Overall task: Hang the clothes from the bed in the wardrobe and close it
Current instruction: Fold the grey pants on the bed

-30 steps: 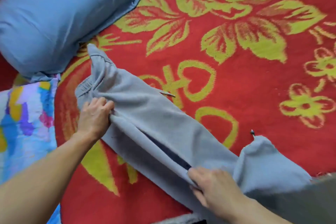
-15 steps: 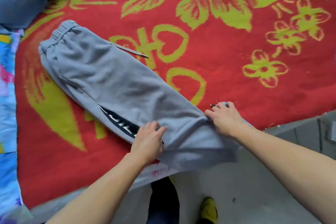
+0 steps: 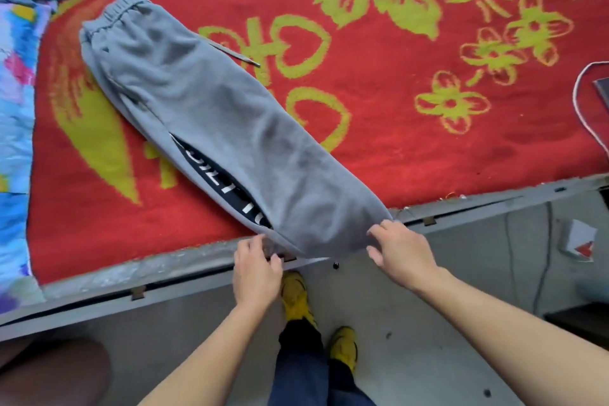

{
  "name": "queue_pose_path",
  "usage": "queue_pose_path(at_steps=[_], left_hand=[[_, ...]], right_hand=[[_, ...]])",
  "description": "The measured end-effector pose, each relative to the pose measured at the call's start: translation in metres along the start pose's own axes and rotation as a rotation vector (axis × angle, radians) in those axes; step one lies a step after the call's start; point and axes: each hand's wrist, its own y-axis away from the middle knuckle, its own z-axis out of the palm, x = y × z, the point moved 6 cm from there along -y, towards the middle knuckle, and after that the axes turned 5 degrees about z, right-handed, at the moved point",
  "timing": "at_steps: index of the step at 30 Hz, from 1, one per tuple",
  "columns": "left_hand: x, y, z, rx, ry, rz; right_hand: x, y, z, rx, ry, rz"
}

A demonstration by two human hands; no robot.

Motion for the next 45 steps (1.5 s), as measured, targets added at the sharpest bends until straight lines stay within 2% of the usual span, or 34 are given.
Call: queue_pose_path(at_steps=[2, 4, 7, 13, 17, 22, 27, 30, 34, 39, 45], left_hand=[[-0.010, -0.012, -0.007, 0.098, 0.237, -0.255], [-0.012, -0.025, -0.002, 0.150, 0.407, -0.405], [0.000, -0.030, 0.020, 0.198, 0.655, -0.548], [0.016, -0.022, 0.052, 0.214, 0.858, -0.761], [0.016, -0.021, 0.055, 0.233, 0.728, -0.656], [0.046, 0.023, 0.062, 0.306, 0.600, -0.549], [0.075, 0.073, 0.062, 0.411, 0.636, -0.562], [0.088, 0.085, 0.026, 0.557, 0.491, -0.434], [0.102, 0.064, -0.048, 0.691, 0.349, -0.297], [0.087, -0.002, -0.133, 0.779, 0.303, -0.287], [0.050, -0.089, -0.210, 0.866, 0.374, -0.297]], right_hand=[[-0.004, -0.041, -0.018, 0.095, -0.101, 0.035], [-0.012, -0.079, -0.025, 0.075, -0.206, 0.078], [-0.021, -0.112, -0.018, -0.018, -0.351, 0.224], [-0.020, -0.105, 0.006, -0.130, -0.241, 0.243], [-0.001, -0.094, 0.006, -0.162, -0.163, 0.122], [0.031, -0.065, 0.012, -0.273, -0.365, -0.017], [0.038, -0.041, -0.031, -0.143, -0.473, -0.239], [0.034, -0.038, -0.066, -0.079, -0.484, -0.377], [-0.006, -0.054, -0.116, 0.025, -0.492, -0.528], [-0.082, -0.114, -0.172, 0.036, -0.549, -0.462], [-0.181, -0.194, -0.224, 0.060, -0.470, -0.511]])
